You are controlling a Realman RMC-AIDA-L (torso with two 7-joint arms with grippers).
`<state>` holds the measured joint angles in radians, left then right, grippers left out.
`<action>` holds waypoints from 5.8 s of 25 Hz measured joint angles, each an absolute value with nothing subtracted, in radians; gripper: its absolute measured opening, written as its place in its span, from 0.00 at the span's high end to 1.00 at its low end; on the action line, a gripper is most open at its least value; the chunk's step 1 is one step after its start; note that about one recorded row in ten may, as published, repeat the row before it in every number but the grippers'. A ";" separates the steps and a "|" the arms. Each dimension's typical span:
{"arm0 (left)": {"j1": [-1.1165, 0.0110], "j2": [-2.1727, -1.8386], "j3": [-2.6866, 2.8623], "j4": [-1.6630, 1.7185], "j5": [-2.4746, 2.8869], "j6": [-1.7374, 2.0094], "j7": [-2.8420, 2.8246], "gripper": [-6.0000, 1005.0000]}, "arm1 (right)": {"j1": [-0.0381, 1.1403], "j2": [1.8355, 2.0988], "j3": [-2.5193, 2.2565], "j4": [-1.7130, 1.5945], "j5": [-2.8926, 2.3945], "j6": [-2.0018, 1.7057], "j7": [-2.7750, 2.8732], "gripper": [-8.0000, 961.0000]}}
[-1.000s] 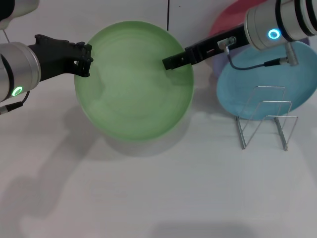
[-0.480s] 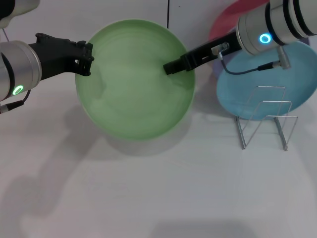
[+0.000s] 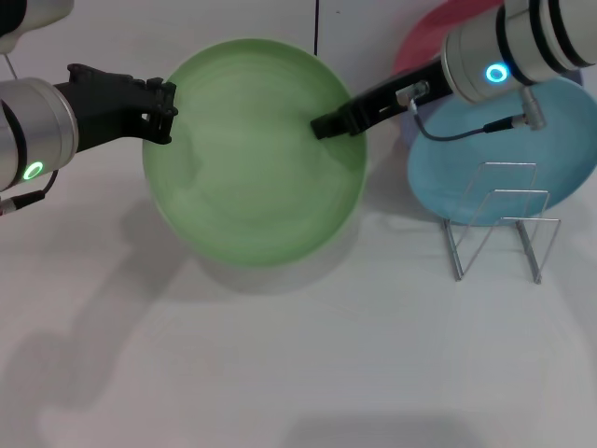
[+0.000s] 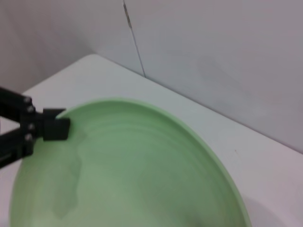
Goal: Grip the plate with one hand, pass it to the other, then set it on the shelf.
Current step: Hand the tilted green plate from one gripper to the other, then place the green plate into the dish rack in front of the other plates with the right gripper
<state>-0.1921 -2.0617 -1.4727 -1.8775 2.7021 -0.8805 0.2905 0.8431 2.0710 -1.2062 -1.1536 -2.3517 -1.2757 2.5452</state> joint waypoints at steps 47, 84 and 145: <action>0.049 -2.062 -1.468 -1.950 2.504 -0.512 0.536 0.14 | 0.735 2.083 -1.256 -1.755 -2.655 -1.499 2.549 0.95; 0.066 -2.067 -1.164 -1.493 2.494 0.278 0.498 0.14 | 0.751 2.079 -1.084 -1.976 -2.659 -1.716 1.707 0.95; 0.009 -2.066 -1.113 -1.440 2.494 0.325 0.493 0.14 | 0.619 2.092 -1.063 -1.910 -2.700 -1.655 1.502 0.91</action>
